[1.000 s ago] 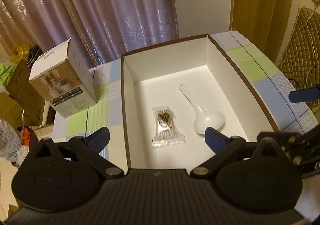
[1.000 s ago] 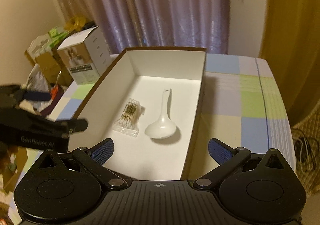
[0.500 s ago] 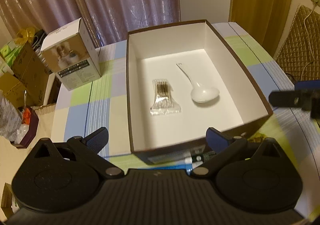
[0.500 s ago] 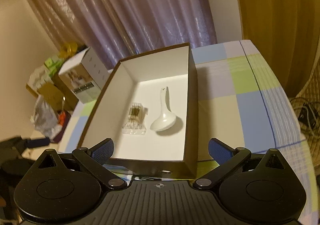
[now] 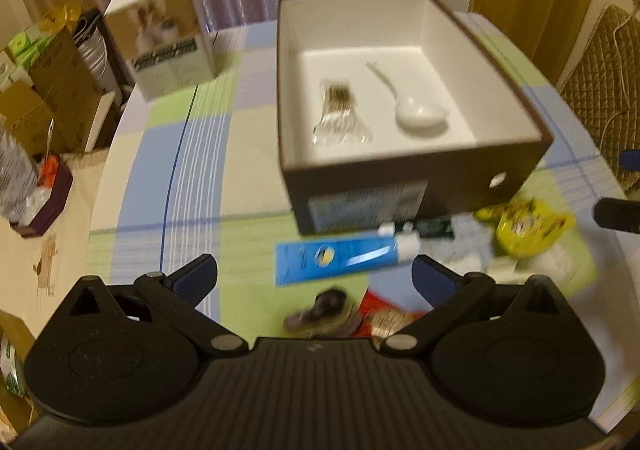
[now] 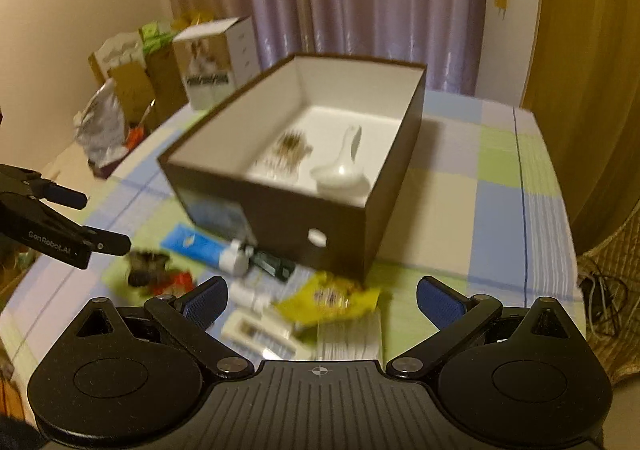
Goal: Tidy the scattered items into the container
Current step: 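Withdraw both tools from the box back toward the remaining items, then grasp the yellow snack packet with the right tool while the left tool grasps the brown scrunchie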
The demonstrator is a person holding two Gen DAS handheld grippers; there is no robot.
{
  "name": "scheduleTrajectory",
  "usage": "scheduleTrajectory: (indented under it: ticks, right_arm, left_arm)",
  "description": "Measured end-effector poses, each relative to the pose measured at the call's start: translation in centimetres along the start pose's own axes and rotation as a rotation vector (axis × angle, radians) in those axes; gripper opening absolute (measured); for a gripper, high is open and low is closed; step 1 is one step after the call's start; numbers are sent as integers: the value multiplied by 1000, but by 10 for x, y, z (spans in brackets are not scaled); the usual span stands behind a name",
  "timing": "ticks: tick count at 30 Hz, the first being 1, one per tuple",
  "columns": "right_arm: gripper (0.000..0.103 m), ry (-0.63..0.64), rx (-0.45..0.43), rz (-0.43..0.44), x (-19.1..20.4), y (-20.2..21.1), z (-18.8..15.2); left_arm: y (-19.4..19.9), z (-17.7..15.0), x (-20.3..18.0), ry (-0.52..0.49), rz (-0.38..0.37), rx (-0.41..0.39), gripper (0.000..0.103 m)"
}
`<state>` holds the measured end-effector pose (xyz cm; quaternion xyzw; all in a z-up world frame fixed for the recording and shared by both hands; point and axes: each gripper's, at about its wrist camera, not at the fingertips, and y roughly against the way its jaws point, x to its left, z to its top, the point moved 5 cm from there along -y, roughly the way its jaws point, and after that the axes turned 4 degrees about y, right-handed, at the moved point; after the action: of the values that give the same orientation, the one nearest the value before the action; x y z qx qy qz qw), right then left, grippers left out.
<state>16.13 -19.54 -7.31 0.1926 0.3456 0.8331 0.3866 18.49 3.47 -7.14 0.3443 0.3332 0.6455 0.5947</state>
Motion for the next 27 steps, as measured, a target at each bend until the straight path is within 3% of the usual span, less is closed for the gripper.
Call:
scheduleTrajectory:
  ticks: [8,15,18,21,24,26,27]
  right_arm:
    - [103,-118,140,-7,-10,-14,-38]
    - [103,-203,133,3,-16,-14,-46]
    - [103,-351,91,85,-24,-14,-43]
    - [103,-586,49,187,-42,-18,-43]
    - [103,-752,40,223,-58,-29,-42]
    - [78,-823,41,239,-65,-38,-41]
    - [72,-870,51,252,-70,-44,-41]
  left_arm:
    - [-7,-52,10,25,-18,90,102]
    - [-6,-60,7,30,-40,97,102]
    - [-6,-57,7,29,-38,89,102]
    - [-8,-56,9,32,-40,88,102]
    - [-8,-54,10,27,-48,81,102]
    - [-9,-54,10,21,-52,76,102]
    - [-10,-53,10,19,-54,75,102]
